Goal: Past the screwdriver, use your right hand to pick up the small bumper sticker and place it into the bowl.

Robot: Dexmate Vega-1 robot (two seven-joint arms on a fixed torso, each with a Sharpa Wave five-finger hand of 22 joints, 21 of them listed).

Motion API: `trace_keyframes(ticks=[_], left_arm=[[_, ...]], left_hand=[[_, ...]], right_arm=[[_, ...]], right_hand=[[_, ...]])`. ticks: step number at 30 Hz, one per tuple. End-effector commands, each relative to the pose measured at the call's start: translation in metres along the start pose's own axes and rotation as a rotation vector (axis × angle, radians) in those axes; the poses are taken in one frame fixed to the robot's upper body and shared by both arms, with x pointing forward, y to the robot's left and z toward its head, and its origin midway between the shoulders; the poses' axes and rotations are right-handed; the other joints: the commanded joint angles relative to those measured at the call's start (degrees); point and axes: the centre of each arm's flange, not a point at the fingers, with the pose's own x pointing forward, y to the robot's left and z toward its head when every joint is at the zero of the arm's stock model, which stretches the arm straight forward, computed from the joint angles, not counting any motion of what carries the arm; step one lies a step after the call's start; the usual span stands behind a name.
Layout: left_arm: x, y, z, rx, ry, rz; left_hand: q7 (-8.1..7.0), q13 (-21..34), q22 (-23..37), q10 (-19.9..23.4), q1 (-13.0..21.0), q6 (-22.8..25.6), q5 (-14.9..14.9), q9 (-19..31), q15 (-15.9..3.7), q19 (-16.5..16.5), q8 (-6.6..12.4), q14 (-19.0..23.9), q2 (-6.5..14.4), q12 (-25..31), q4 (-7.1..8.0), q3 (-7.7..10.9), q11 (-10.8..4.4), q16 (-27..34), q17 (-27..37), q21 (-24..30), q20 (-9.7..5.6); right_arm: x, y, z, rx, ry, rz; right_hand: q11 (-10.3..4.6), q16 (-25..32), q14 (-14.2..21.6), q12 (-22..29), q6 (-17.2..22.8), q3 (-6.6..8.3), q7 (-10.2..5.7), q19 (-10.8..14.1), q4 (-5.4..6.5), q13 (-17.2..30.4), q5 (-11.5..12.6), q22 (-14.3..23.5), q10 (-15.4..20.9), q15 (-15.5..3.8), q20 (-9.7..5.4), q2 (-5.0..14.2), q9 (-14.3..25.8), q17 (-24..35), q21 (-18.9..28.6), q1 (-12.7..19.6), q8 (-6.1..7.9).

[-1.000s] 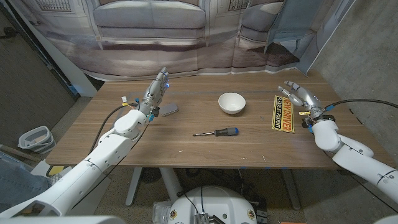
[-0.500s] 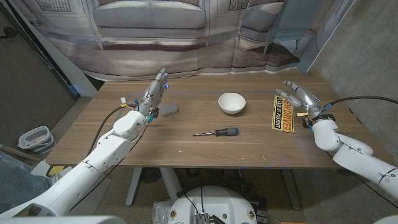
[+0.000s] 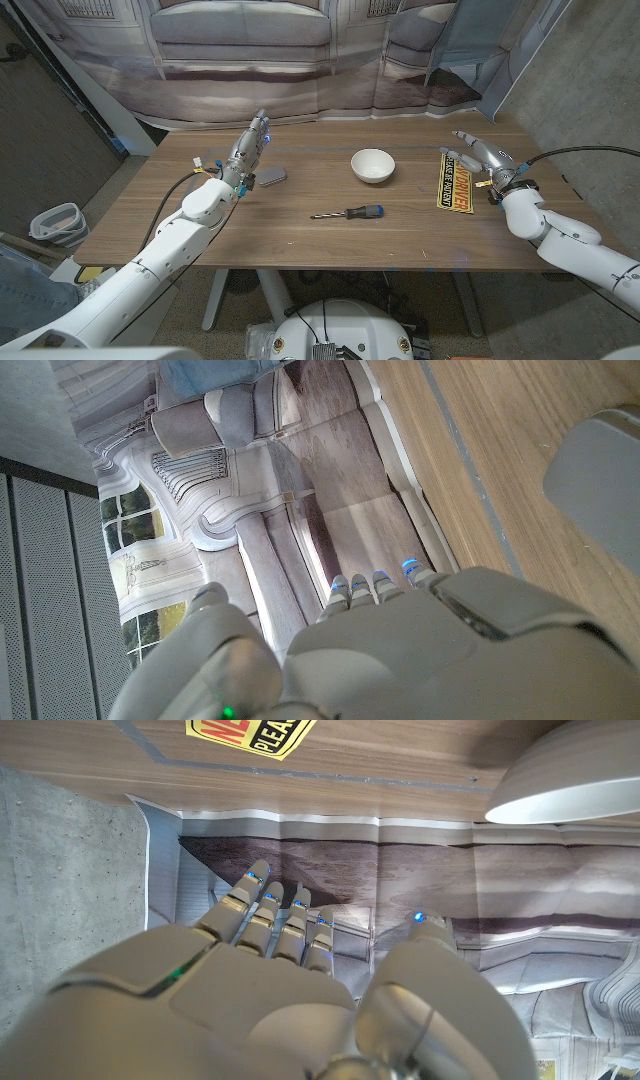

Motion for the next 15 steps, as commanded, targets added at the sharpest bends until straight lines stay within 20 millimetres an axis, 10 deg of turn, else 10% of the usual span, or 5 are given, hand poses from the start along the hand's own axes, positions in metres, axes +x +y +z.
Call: trace_keyframes(ticks=[1, 15], left_arm=[[-0.0007, -0.0007, 0.003, 0.004, -0.004, 0.002], [-0.0019, -0.0007, 0.0032, 0.008, 0.005, 0.001]], left_hand=[[-0.13, 0.1, 0.24, 0.25, 0.58, 0.32, 0.43, 0.09, -0.05, -1.06, -0.14, -0.55, 0.06, -0.1, 0.0, -0.23, -0.1, -0.11, 0.22, -0.24, -2.67], [-0.1, 0.1, 0.24, 0.16, 0.62, 0.34, 0.43, 0.09, -0.1, -1.16, -0.16, -0.61, 0.13, -0.14, 0.02, -0.38, -0.14, -0.13, 0.22, -0.27, -2.54]], right_arm=[[0.0025, 0.0003, -0.0017, -0.094, 0.004, 0.053], [0.0041, -0.0003, -0.0049, -0.176, 0.025, 0.111]], right_hand=[[0.06, -0.49, 0.02, -0.25, -0.49, 0.46, -0.05, 0.16, -0.57, 0.16, 0.38, 0.11, -0.57, -0.2, -1.68, 0.16, 0.14, 0.12, -0.28, 1.27, -0.3], [1.19, -0.98, -2.3, -0.89, -2.95, 1.52, -0.1, -1.06, -2.52, 0.19, 0.67, 0.06, -3.37, 0.55, -1.28, 0.24, 0.17, 0.11, -0.93, 4.6, -0.42]])
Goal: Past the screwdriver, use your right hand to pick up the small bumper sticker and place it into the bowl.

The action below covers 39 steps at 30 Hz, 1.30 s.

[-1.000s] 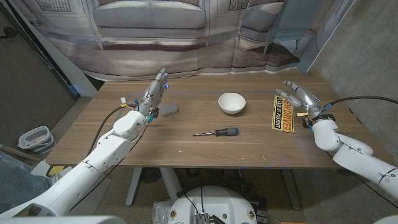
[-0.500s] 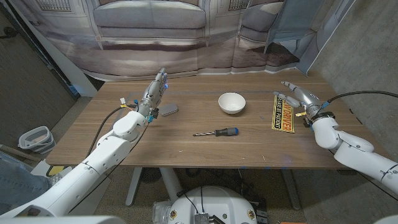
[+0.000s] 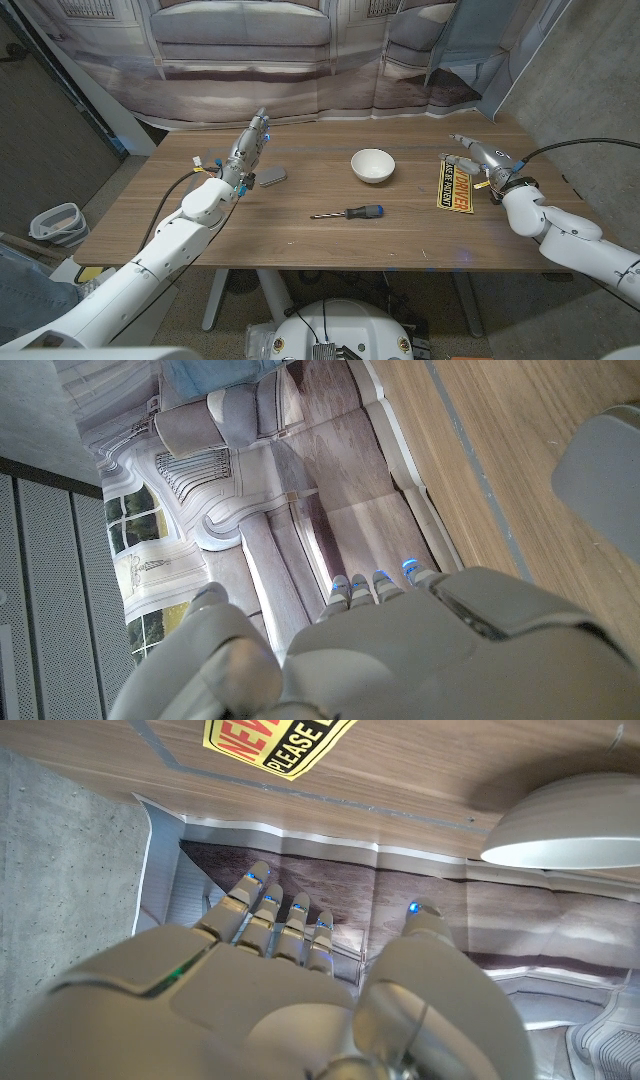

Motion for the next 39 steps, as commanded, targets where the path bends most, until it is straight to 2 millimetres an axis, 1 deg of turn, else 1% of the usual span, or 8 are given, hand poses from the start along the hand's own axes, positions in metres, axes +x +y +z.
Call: trace_keyframes(ticks=[1, 5, 17, 26, 34, 36, 38, 39], left_arm=[[-0.002, 0.0, 0.0, 0.005, 0.011, 0.004], [-0.001, 0.001, 0.0, 0.01, 0.013, 0.001], [-0.001, 0.002, -0.002, 0.007, 0.017, 0.001], [0.0, 0.003, -0.004, 0.0, 0.019, 0.0], [0.001, 0.004, -0.002, -0.001, 0.015, 0.0], [0.002, 0.004, -0.001, -0.002, 0.013, -0.001], [0.002, 0.004, 0.0, 0.003, 0.011, -0.002], [0.003, 0.004, 0.0, -0.002, 0.01, -0.002]], left_hand=[[-0.09, 0.1, 0.25, 0.15, 0.62, 0.35, 0.43, 0.09, -0.06, -1.2, -0.15, -0.61, 0.13, -0.15, 0.02, -0.4, -0.14, -0.13, 0.23, 0.0, -2.52], [-0.11, 0.1, 0.25, 0.11, 0.63, 0.35, 0.43, 0.09, -0.04, -1.27, -0.16, -0.66, 0.15, -0.16, 0.02, -0.44, -0.19, -0.14, 0.23, -0.02, -2.44], [-0.16, 0.1, 0.25, 0.01, 0.66, 0.35, 0.43, 0.1, -0.01, -1.3, -0.18, -0.75, 0.22, -0.2, 0.05, -0.63, -0.27, -0.16, 0.23, -0.02, -2.32], [-0.2, 0.1, 0.26, -0.02, 0.69, 0.33, 0.43, 0.1, 0.01, -1.33, -0.2, -0.77, 0.27, -0.21, 0.07, -0.76, 0.06, -0.16, 0.23, -0.02, -2.22], [-0.19, 0.1, 0.26, -0.01, 0.72, 0.38, 0.42, 0.1, 0.02, -1.37, -0.19, -0.82, 0.32, -0.2, 0.09, -0.89, 0.03, -0.16, 0.24, -0.03, -2.07], [-0.14, 0.1, 0.26, -0.03, 0.72, 0.39, 0.42, 0.1, 0.11, -1.4, -0.19, -0.82, 0.33, -0.21, 0.1, -0.91, -0.04, -0.16, 0.24, -0.04, -2.0], [-0.13, 0.1, 0.26, -0.04, 0.73, 0.41, 0.43, 0.1, 0.12, -1.39, -0.18, -0.84, 0.34, -0.21, 0.1, -0.95, -0.01, -0.17, 0.24, -0.03, -2.01], [-0.16, 0.1, 0.26, -0.04, 0.73, 0.4, 0.43, 0.1, 0.13, -1.39, -0.18, -0.84, 0.35, -0.21, 0.1, -0.96, 0.0, -0.17, 0.24, -0.03, -2.02]], right_arm=[[0.002, 0.0, -0.003, -0.075, 0.022, 0.057], [0.003, 0.001, -0.004, -0.106, 0.033, 0.082], [0.006, 0.001, -0.003, -0.172, 0.046, 0.128], [0.009, 0.008, 0.001, -0.247, 0.055, 0.179], [0.01, 0.011, 0.0, -0.262, 0.074, 0.212], [0.011, 0.011, 0.0, -0.266, 0.084, 0.221], [0.011, 0.012, 0.0, -0.269, 0.091, 0.234], [0.011, 0.013, 0.0, -0.27, 0.096, 0.237]], right_hand=[[0.38, -0.11, -1.09, -0.28, -0.81, 0.25, -0.02, -0.54, -0.81, 0.19, 0.47, 0.05, -1.05, 0.38, -1.04, 0.15, 0.18, 0.12, -0.27, 1.43, -0.11], [0.41, -0.21, -2.25, -0.51, -1.83, 0.6, -0.1, -1.05, -1.24, 0.2, 0.52, 0.06, -2.4, 1.47, -0.31, 0.29, 0.19, 0.14, -0.41, 2.34, -0.2], [0.3, -0.05, -3.0, -0.68, -3.34, 1.02, 0.28, -1.27, -1.73, 0.22, 0.51, 0.06, -4.13, 2.82, 0.6, 0.38, 0.2, 0.16, -0.38, 3.49, -0.28], [0.89, 0.09, -3.47, -0.92, -4.92, 1.19, 0.02, -1.57, -2.0, 0.24, 0.46, 0.07, -6.32, 3.88, 1.35, 0.19, 0.21, 0.19, -0.38, 4.24, -0.34], [2.05, 0.25, -3.87, -1.2, -7.91, 1.28, 1.24, -1.66, -1.97, 0.25, 0.33, 0.1, -9.66, 4.39, 2.11, 0.07, 0.24, 0.23, -0.27, 4.7, -0.62], [3.37, 0.2, -4.2, -1.17, -8.6, 1.31, 1.6, -1.81, -1.93, 0.24, 0.28, 0.11, -10.62, 4.43, 2.17, 0.04, 0.24, 0.25, -0.29, 4.82, -0.52], [4.58, 0.01, -5.08, -1.11, -9.24, 1.34, 2.6, -2.21, -1.88, 0.21, 0.21, 0.12, -11.67, 4.66, 2.49, 0.02, 0.25, 0.26, -0.37, 4.96, -0.4], [4.75, -0.03, -5.33, -1.13, -9.48, 1.34, 2.77, -2.32, -1.87, 0.2, 0.2, 0.13, -12.03, 4.77, 2.59, 0.0, 0.24, 0.26, -0.39, 4.99, -0.4]])
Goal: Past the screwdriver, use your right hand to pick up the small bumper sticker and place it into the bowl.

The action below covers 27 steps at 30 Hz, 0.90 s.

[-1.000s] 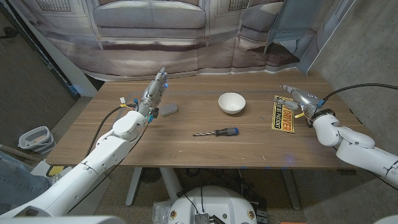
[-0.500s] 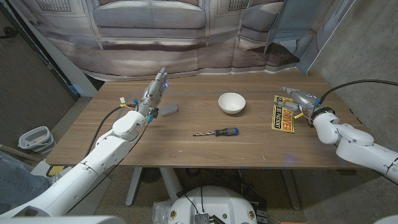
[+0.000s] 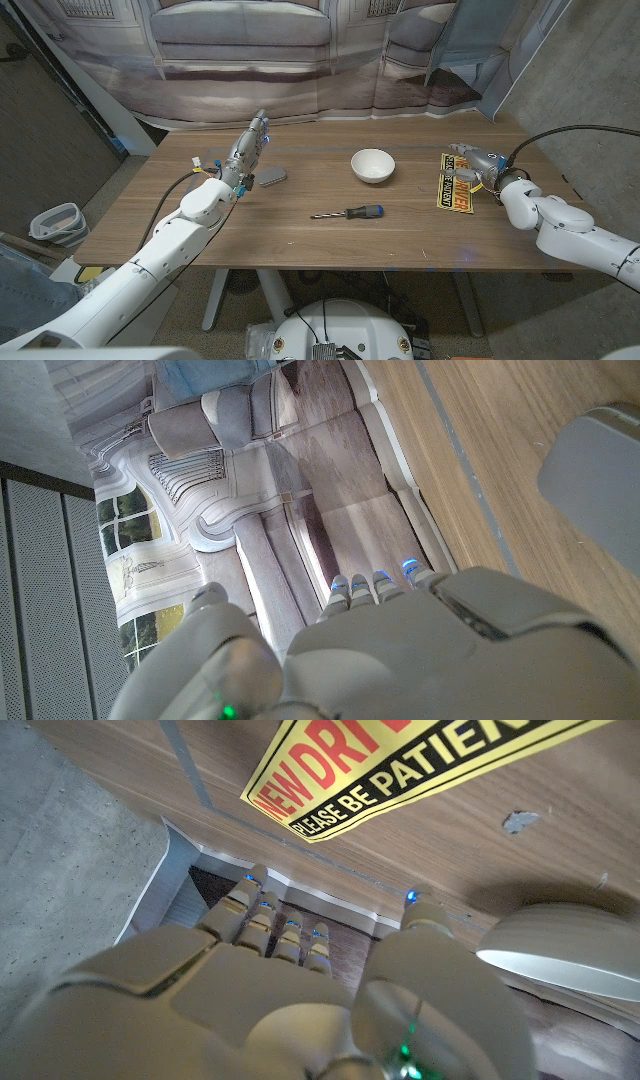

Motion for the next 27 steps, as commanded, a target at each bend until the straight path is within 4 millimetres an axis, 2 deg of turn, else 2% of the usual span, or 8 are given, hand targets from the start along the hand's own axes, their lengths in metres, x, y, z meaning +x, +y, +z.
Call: trace_keyframes(ticks=[1, 6, 19, 27], left_arm=[[0.0033, 0.0005, 0.0025, -0.004, -0.008, -0.002], [0.0036, 0.0006, 0.0016, -0.003, -0.004, -0.001], [0.0041, 0.0014, -0.0014, -0.007, -0.002, 0.0], [0.0038, 0.0023, -0.0029, -0.007, 0.002, -0.001]], left_hand=[[0.11, 0.11, 0.26, -0.04, 0.51, 0.12, 0.43, 0.1, 0.16, -1.41, -0.17, -0.84, 0.13, 0.01, -0.06, -0.18, 0.02, -0.16, 0.24, -0.04, -2.0], [0.29, 0.11, 0.26, -0.06, 0.54, 0.19, 0.43, 0.1, 0.25, -1.39, -0.15, -0.76, 0.16, 0.01, -0.06, -0.25, 0.06, -0.13, 0.24, -0.03, -2.05], [0.37, 0.11, 0.26, -0.04, 0.59, 0.31, 0.44, 0.11, 0.29, -1.42, -0.13, -0.74, 0.23, 0.02, -0.04, -0.42, 0.18, -0.11, 0.24, -0.03, -2.01], [0.42, 0.11, 0.26, -0.07, 0.62, 0.33, 0.45, 0.11, 0.36, -1.48, -0.13, -0.78, 0.27, 0.01, -0.03, -0.52, 0.08, -0.12, 0.24, -0.04, -2.02]], right_arm=[[0.0038, 0.0056, -0.0009, -0.041, 0.038, 0.073], [0.0062, 0.0067, -0.0004, -0.054, 0.042, 0.096], [0.0123, 0.0068, 0.0024, -0.119, 0.06, 0.182], [0.0119, 0.008, 0.0023, -0.122, 0.069, 0.201]], right_hand=[[1.38, -0.08, -1.27, 0.24, -1.39, 0.22, 0.9, -0.4, -0.26, 0.2, -0.02, 0.12, -1.67, 0.53, 1.09, -0.07, 0.26, 0.26, -0.36, 1.01, 0.05], [2.42, -0.03, -1.67, 0.31, -1.94, 0.21, 1.47, -0.52, -0.23, 0.18, -0.05, 0.12, -2.41, 0.74, 1.61, -0.16, 0.25, 0.26, -0.33, 1.12, 0.13], [2.09, 0.0, -2.32, 0.49, -2.91, 0.2, 1.61, -0.99, -0.22, 0.16, -0.11, 0.12, -3.31, 1.28, 2.19, -0.32, 0.25, 0.26, -0.41, 1.32, 0.18], [2.0, 0.19, -2.16, 0.94, -2.85, 0.23, 1.51, -0.98, -0.22, 0.16, -0.15, 0.12, -2.66, 1.23, 2.3, -0.33, 0.24, 0.25, -0.34, 1.47, 0.38]])
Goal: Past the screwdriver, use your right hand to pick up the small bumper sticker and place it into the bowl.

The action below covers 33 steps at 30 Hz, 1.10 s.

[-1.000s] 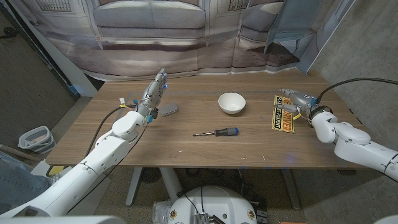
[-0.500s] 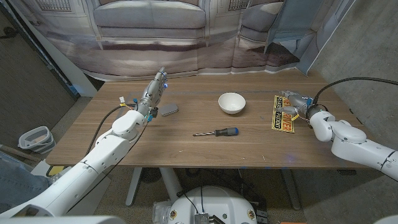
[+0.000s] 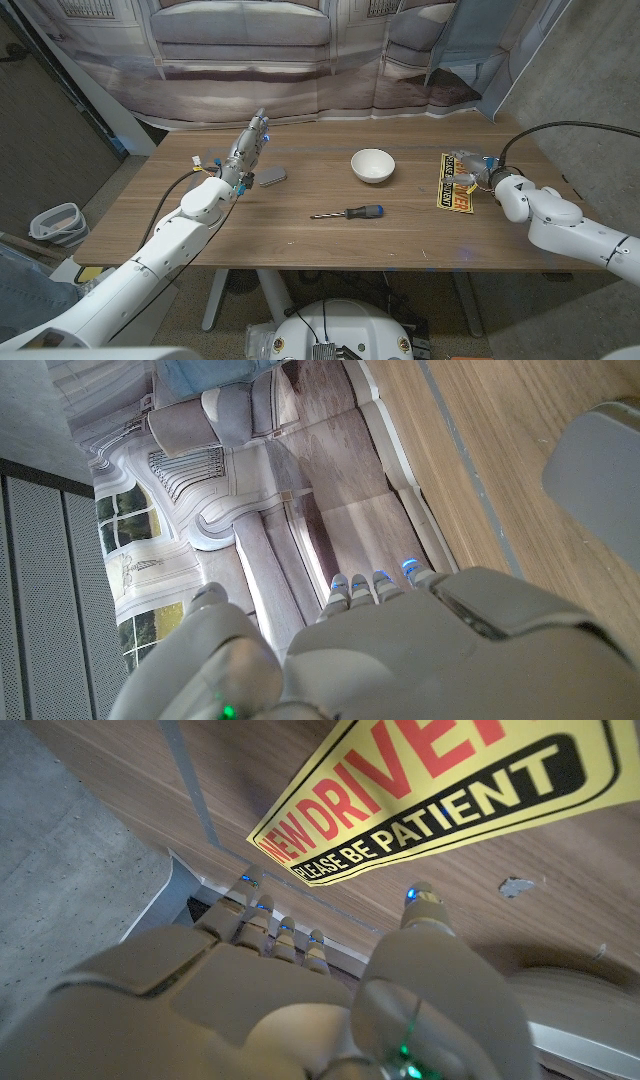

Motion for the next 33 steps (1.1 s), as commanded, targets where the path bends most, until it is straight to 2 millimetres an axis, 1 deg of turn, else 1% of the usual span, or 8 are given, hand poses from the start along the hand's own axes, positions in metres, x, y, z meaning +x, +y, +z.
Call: trace_keyframes(ticks=[1, 3, 9, 14, 17, 22, 27, 33], left_arm=[[0.0, 0.001, -0.003, -0.004, 0.006, -0.001], [0.0, 0.001, -0.003, -0.002, 0.013, -0.003], [0.002, 0.002, 0.0, 0.001, 0.008, -0.006], [0.002, 0.001, 0.001, 0.003, 0.006, -0.008], [0.003, 0.001, 0.001, 0.006, 0.007, -0.012], [0.003, 0.002, -0.001, 0.002, 0.006, -0.008], [0.005, 0.002, -0.004, -0.005, 0.008, -0.009], [0.008, 0.001, -0.008, -0.007, 0.021, -0.012]], left_hand=[[0.12, 0.11, 0.26, -0.07, 0.62, 0.02, 0.45, 0.11, 0.35, -1.47, -0.14, -0.79, 0.27, 0.01, 0.2, -0.3, 0.11, -0.12, 0.24, -0.04, -2.0], [0.11, 0.11, 0.26, -0.07, 0.63, 0.02, 0.45, 0.11, 0.36, -1.5, -0.14, -0.79, 0.28, 0.01, 0.21, -0.33, 0.15, -0.12, 0.24, -0.05, -1.96], [0.09, 0.11, 0.27, -0.11, 0.65, 0.06, 0.45, 0.11, 0.42, -1.62, -0.13, -0.86, 0.32, 0.0, 0.22, -0.41, 0.09, -0.15, 0.24, -0.09, -1.93], [0.14, 0.11, 0.27, -0.17, 0.67, -0.03, 0.45, 0.11, 0.42, -1.71, -0.18, -1.14, 0.35, -0.02, 0.23, -0.5, 0.03, -0.24, 0.24, -0.11, -1.96], [0.19, 0.11, 0.27, -0.26, 0.68, 0.01, 0.45, 0.11, 0.39, -1.76, -0.17, -1.16, 0.36, -0.06, 0.23, -0.53, 0.03, -0.24, 0.24, -0.12, -1.98], [0.17, 0.11, 0.27, -0.32, 0.69, 0.03, 0.45, 0.11, 0.39, -1.89, -0.16, -1.16, 0.39, -0.07, 0.24, -0.59, 0.07, -0.23, 0.25, -0.16, -1.91], [0.19, 0.11, 0.27, -0.33, 0.71, 0.06, 0.45, 0.11, 0.38, -1.91, -0.16, -1.16, 0.41, -0.07, 0.24, -0.65, 0.07, -0.21, 0.25, -0.16, -1.87], [0.17, 0.11, 0.27, -0.36, 0.72, 0.06, 0.46, 0.11, 0.35, -1.97, -0.16, -1.2, 0.43, -0.08, 0.25, -0.69, 0.01, -0.22, 0.25, -0.17, -1.85]], right_arm=[[0.002, 0.002, 0.001, -0.016, 0.019, 0.056], [0.003, 0.004, 0.001, -0.016, 0.023, 0.07], [0.004, 0.007, 0.002, -0.006, 0.029, 0.087], [0.005, 0.008, 0.003, 0.009, 0.03, 0.098], [0.006, 0.008, 0.003, 0.011, 0.035, 0.117], [0.009, 0.008, 0.003, 0.018, 0.038, 0.147], [0.013, 0.006, 0.002, 0.018, 0.048, 0.172], [0.017, 0.002, 0.001, 0.025, 0.053, 0.2]], right_hand=[[0.09, 0.23, -0.11, 0.79, -0.34, 0.26, -0.38, 0.35, -0.24, 0.16, -0.15, 0.12, 0.49, -0.09, 0.36, 0.07, 0.24, 0.25, 0.13, 0.52, 0.41], [-0.79, 0.35, 0.06, 1.08, -0.24, 0.29, -0.26, 0.42, -0.22, 0.14, -0.2, 0.12, 1.06, -0.36, 0.41, 0.08, 0.23, 0.24, 0.19, 0.62, 0.55], [-1.03, 0.36, -0.01, 1.05, -0.1, 0.33, -0.09, 0.57, -0.23, 0.11, -0.26, 0.11, 0.85, -0.98, 0.45, 0.08, 0.22, 0.23, 0.27, 0.76, 0.68], [-0.64, 0.44, 0.15, 0.92, -0.5, 0.38, 0.06, 0.7, -0.24, 0.08, -0.31, 0.11, 0.38, -1.05, 0.48, 0.09, 0.22, 0.22, 0.34, 0.91, 0.59], [-0.3, 0.54, 0.4, 0.73, -1.2, 0.43, 0.63, 0.94, -0.25, 0.05, -0.38, 0.1, -0.31, -1.04, 0.47, 0.09, 0.21, 0.21, 0.43, 1.07, 0.42], [0.19, 0.69, 0.85, 0.75, -1.98, 0.48, 0.97, 1.44, -0.25, 0.03, -0.45, 0.09, -0.55, -0.52, 0.37, 0.11, 0.21, 0.19, 0.6, 1.25, 0.28], [0.55, 0.92, 1.7, 1.56, -1.97, 0.52, 1.39, 1.76, -0.17, 0.0, -0.62, 0.08, 1.3, -0.9, 0.35, 0.13, 0.21, 0.18, 0.67, 1.37, 0.53], [0.57, 1.12, 2.47, 1.9, -1.55, 0.52, 1.77, 2.12, -0.05, -0.02, -0.77, 0.07, 2.29, -1.16, 0.43, 0.18, 0.2, 0.18, 0.75, 1.33, 0.79]])
